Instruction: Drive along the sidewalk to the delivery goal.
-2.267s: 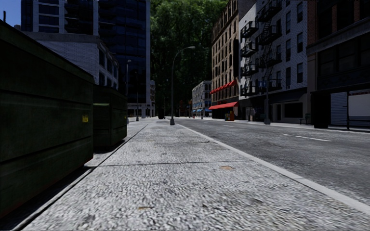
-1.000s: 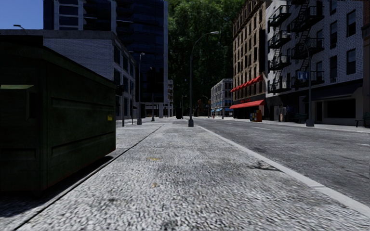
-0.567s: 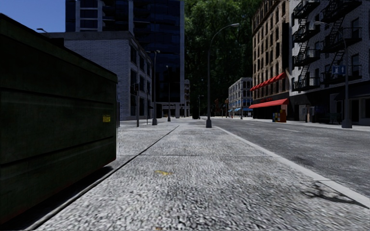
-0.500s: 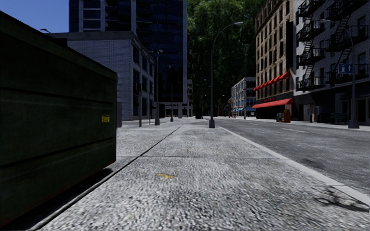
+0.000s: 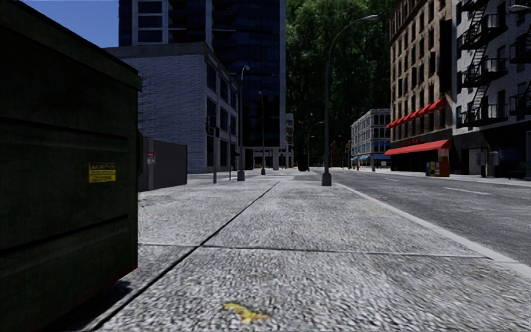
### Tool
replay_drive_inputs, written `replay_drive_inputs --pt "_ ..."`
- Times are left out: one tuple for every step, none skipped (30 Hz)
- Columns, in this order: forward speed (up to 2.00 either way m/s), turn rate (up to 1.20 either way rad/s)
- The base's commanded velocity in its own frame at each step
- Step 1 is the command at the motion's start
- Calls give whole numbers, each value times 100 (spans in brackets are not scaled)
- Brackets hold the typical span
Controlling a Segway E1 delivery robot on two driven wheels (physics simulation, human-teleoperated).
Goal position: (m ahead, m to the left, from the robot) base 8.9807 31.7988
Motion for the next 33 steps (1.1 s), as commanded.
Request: replay_drive_inputs --pt "200 2" --pt "200 2" --pt "200 2" --pt "200 2" --pt "200 2" --pt "200 2" --pt "200 2" --pt "200 1" --pt "200 0" --pt "200 0" --pt "200 0" --pt "200 0" --pt "200 0" --pt "200 0" --pt "200 0" --pt "200 0" --pt "200 0" --pt "200 0" --pt "199 0" --pt "196 0" --pt "196 0" --pt "196 0" --pt "195 0" --pt "195 0" --pt "195 0" --pt "195 0" --pt "195 0" --pt "195 0" --pt "195 0" --pt "195 0" --pt "195 0" --pt "195 0" --pt "195 0"
